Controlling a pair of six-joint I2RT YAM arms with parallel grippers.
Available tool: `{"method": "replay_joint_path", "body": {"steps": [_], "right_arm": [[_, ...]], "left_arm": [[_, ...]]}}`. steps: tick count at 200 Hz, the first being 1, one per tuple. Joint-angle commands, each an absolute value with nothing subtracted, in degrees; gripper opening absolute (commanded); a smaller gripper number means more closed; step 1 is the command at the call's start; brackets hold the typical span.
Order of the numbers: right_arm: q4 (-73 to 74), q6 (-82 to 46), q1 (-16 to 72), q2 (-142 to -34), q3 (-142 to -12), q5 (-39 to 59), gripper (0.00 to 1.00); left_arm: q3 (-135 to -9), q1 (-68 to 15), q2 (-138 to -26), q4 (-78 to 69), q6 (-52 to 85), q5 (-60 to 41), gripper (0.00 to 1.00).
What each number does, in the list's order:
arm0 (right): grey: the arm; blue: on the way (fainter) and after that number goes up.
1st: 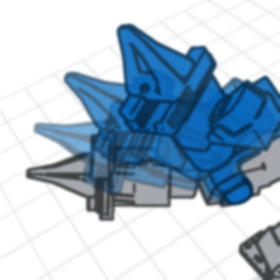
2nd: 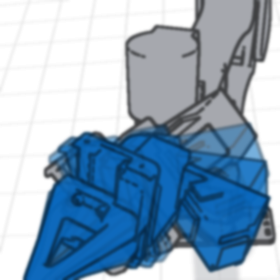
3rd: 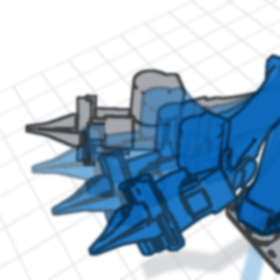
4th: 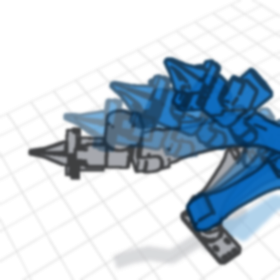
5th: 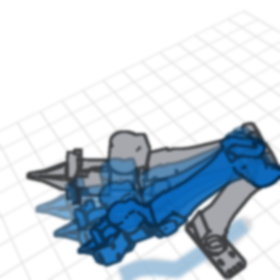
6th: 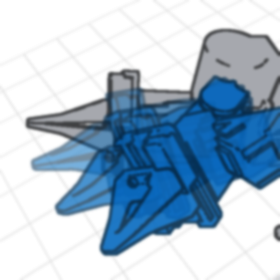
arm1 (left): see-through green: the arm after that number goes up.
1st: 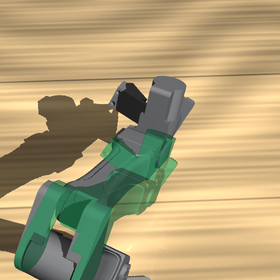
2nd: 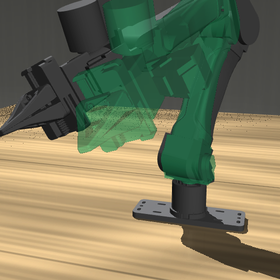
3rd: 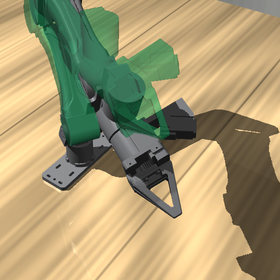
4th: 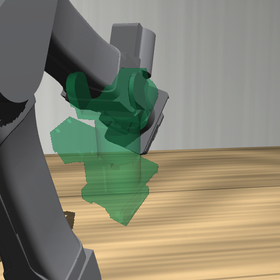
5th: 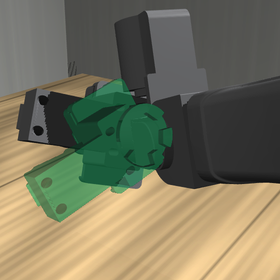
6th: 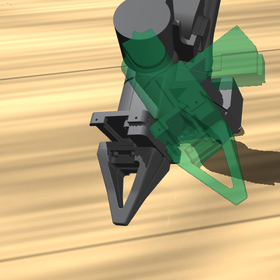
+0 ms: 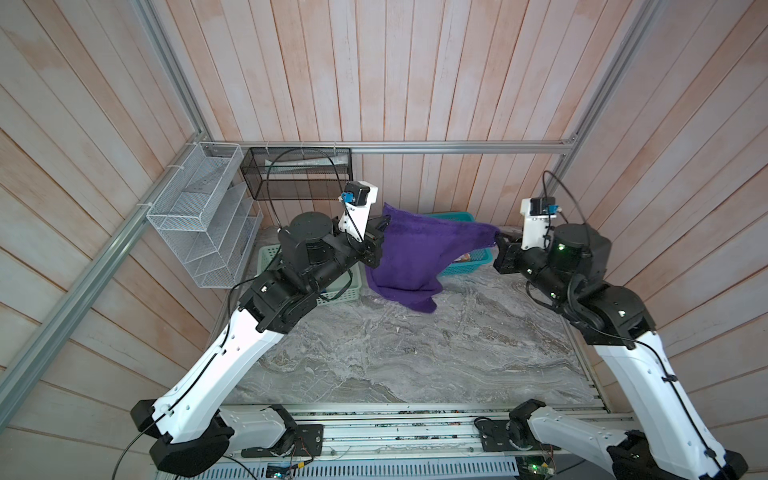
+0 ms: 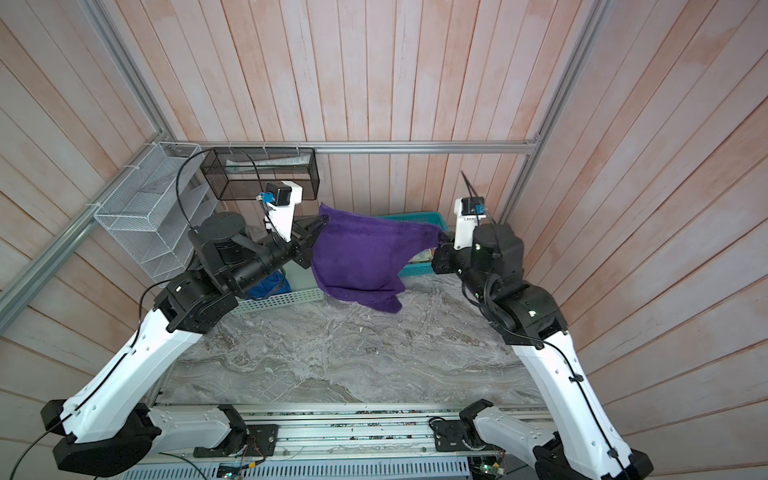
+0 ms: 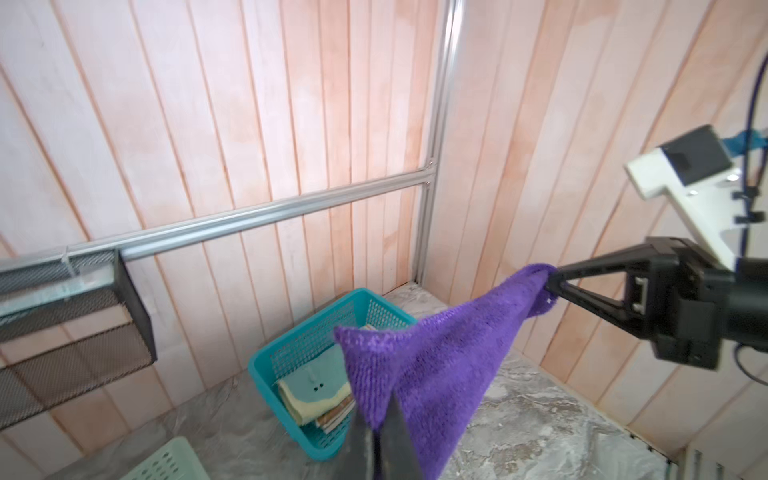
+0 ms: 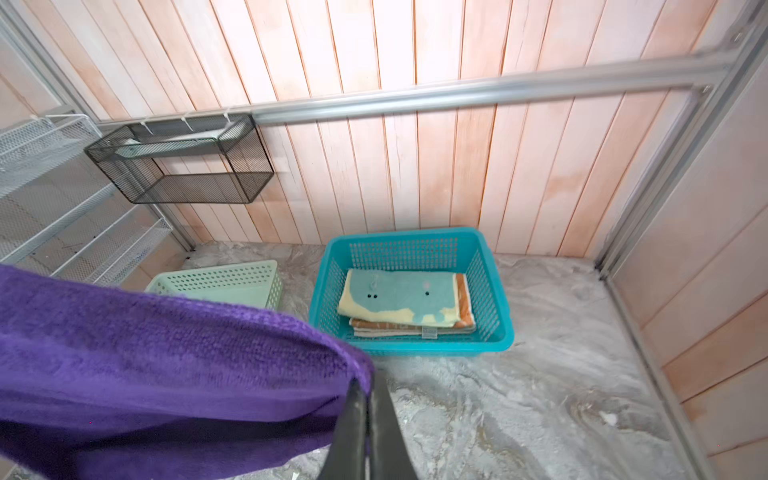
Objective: Fold and stack the towels
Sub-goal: 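Lift the purple towel high by its corners with both grippers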
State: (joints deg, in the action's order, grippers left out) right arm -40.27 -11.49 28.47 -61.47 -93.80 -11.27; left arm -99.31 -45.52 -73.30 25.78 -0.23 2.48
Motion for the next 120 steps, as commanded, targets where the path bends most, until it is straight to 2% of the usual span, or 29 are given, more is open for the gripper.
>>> {"method": "replay_joint_path", "body": {"steps": [1, 60, 96, 120], "right_arm": [[-47.2, -4.7, 28.4, -62.2, -100.9, -13.9, 0.00], [-51.6, -1.2, 28.4, -63.2, -114.9, -17.9, 0.00], [-63.7, -2.3, 28.4, -70.9, -133.4, -19.8, 0.00], [-67.4, -2.9, 28.4, -74.1, -134.3, -20.8, 0.00]], "left_arm": [[-104.3, -49.6, -74.3, 29.5, -4.5, 5.9, 0.00], [-108.7, -53.5, -73.7, 31.1, -1.3, 6.2, 0.00], [-112.2, -53.8, -73.5, 34.4, 1.1, 7.5, 0.00], [-113.7, -53.6, -74.9, 37.5, 1.5, 12.3, 0.00]]}}
